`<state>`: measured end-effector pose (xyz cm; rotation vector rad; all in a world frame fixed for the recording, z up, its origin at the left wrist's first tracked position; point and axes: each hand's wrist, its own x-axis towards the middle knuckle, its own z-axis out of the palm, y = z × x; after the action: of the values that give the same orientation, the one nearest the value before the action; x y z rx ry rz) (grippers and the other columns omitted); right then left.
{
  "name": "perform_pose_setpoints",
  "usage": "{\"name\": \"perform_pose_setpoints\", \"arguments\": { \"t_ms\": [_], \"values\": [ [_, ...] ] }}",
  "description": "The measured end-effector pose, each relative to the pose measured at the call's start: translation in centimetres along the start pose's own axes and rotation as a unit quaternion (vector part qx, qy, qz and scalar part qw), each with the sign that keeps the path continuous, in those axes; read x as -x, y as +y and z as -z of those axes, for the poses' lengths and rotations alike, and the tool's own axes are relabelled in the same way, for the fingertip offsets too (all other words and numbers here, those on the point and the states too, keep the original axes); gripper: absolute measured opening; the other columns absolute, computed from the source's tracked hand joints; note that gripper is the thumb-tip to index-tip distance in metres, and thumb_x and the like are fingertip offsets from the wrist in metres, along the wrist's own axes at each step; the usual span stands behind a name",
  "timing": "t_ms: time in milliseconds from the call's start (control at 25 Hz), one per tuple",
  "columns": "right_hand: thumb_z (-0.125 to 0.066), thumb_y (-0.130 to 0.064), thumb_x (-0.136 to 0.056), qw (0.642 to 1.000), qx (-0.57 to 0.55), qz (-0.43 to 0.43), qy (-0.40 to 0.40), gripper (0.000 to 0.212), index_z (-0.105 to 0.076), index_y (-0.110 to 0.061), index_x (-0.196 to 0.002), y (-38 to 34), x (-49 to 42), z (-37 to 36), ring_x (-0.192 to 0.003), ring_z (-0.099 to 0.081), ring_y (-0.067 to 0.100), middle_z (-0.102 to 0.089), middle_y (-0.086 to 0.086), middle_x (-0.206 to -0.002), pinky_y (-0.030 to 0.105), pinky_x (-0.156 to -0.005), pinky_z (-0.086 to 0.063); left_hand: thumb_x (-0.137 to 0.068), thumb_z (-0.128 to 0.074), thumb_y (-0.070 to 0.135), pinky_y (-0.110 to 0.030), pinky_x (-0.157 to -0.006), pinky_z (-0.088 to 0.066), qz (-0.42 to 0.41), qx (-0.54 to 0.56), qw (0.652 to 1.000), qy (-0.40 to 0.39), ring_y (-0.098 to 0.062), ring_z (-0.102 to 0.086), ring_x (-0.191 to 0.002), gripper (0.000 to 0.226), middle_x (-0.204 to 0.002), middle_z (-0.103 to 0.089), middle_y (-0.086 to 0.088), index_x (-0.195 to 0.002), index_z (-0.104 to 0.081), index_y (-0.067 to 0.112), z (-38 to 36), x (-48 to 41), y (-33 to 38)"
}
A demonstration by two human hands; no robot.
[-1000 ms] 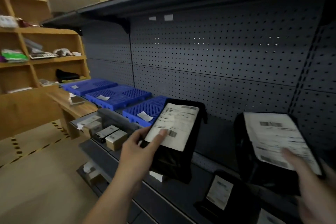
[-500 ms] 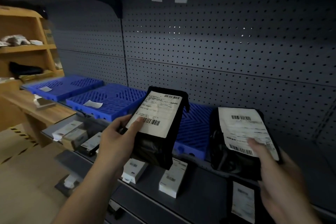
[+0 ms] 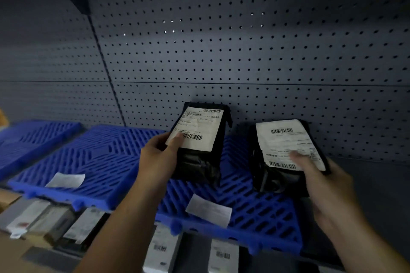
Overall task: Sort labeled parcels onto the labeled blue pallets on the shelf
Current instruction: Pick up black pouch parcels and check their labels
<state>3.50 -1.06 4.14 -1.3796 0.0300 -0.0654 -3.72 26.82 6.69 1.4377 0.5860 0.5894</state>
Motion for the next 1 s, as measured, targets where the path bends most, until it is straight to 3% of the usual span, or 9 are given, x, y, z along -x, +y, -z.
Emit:
{"name": "perform_pose_setpoints", "arguments": {
  "t_ms": [160,320,520,680,760,840,920,1000],
  "values": [
    [-0.083,-0.031,-0.08,0.999,0.031,-0.004,0.017,0.018,-0.075,-0.032,-0.097,0.6,-0.1,-1.6,-0.077,-0.072,-0.002,-0.077,-0.018,-0.087,0.026,-0.073,-0.053,-0.096,-0.068,0.04,-0.042,-0.082,-0.063,0.048,-0.001,0.999,-0.026,-0.019,-0.072,-0.098,0.025,-0.109,-0.071,0.005,-0.117,-0.063,0.028,-0.1,-2.4,-1.6],
    [-0.082,-0.033,-0.081,0.998,0.062,0.005,0.016,0.014,-0.077,-0.034,-0.093,1.4,0.5,-3.0,-0.079,-0.072,-0.003,-0.077,-0.02,-0.088,0.025,-0.073,-0.052,-0.096,-0.067,0.041,-0.036,-0.076,-0.061,0.064,-0.01,0.997,-0.043,-0.017,-0.071,-0.095,0.018,-0.106,-0.07,0.006,-0.111,-0.062,0.031,0.7,-3.5,-2.3],
    [-0.08,-0.034,-0.082,0.994,0.102,0.018,0.024,0.011,-0.074,-0.036,-0.091,2.3,1.2,-4.2,-0.077,-0.069,-0.01,-0.075,-0.026,-0.084,0.017,-0.067,-0.048,-0.099,-0.062,0.04,-0.026,-0.07,-0.053,0.037,-0.027,0.997,-0.057,-0.01,-0.065,-0.096,0.021,-0.105,-0.066,0.01,-0.118,-0.058,0.03,0.5,-3.6,-2.8],
    [-0.077,-0.045,-0.082,0.981,0.189,0.027,0.039,0.009,-0.071,-0.039,-0.085,2.9,1.5,-4.3,-0.087,-0.072,0.004,-0.076,-0.017,-0.085,0.022,-0.07,-0.052,-0.1,-0.06,0.041,-0.029,-0.078,-0.054,0.014,-0.049,0.997,-0.062,-0.009,-0.064,-0.099,0.023,-0.107,-0.065,0.013,-0.122,-0.057,0.032,0.4,-3.4,-3.5],
    [-0.069,-0.062,-0.08,0.95,0.308,0.044,0.039,0.019,-0.068,-0.044,-0.084,3.2,1.6,-4.2,-0.105,-0.066,0.019,-0.072,-0.01,-0.101,0.041,-0.086,-0.055,-0.1,-0.059,0.041,-0.035,-0.087,-0.056,-0.007,-0.089,0.994,-0.058,-0.011,-0.065,-0.103,0.025,-0.109,-0.065,0.013,-0.124,-0.056,0.034,0.5,-3.3,-3.9],
    [-0.061,-0.075,-0.076,0.924,0.378,0.037,0.04,0.035,-0.069,-0.045,-0.092,3.1,1.9,-4.1,-0.114,-0.059,0.028,-0.067,-0.002,-0.112,0.053,-0.098,-0.049,-0.099,-0.059,0.041,-0.032,-0.083,-0.055,-0.032,-0.117,0.991,-0.054,-0.007,-0.064,-0.101,0.023,-0.106,-0.064,0.017,-0.122,-0.056,0.038,0.6,-3.1,-4.3],
    [-0.056,-0.082,-0.071,0.93,0.367,0.012,0.028,0.056,-0.073,-0.04,-0.104,2.9,2.1,-4.1,-0.117,-0.059,0.028,-0.068,-0.002,-0.116,0.055,-0.101,-0.047,-0.1,-0.059,0.039,-0.02,-0.07,-0.048,-0.034,-0.102,0.992,-0.065,0.004,-0.06,-0.093,0.022,-0.101,-0.062,0.021,-0.121,-0.055,0.038,0.8,-2.9,-4.7],
    [-0.054,-0.085,-0.067,0.935,0.354,-0.003,0.026,0.062,-0.074,-0.038,-0.102,2.8,2.3,-4.2,-0.114,-0.061,0.026,-0.069,-0.003,-0.115,0.054,-0.101,-0.048,-0.099,-0.059,0.041,-0.016,-0.069,-0.046,-0.038,-0.109,0.991,-0.07,0.005,-0.06,-0.094,0.026,-0.104,-0.064,0.019,-0.125,-0.056,0.035,0.9,-2.8,-4.8]
  ]
}}
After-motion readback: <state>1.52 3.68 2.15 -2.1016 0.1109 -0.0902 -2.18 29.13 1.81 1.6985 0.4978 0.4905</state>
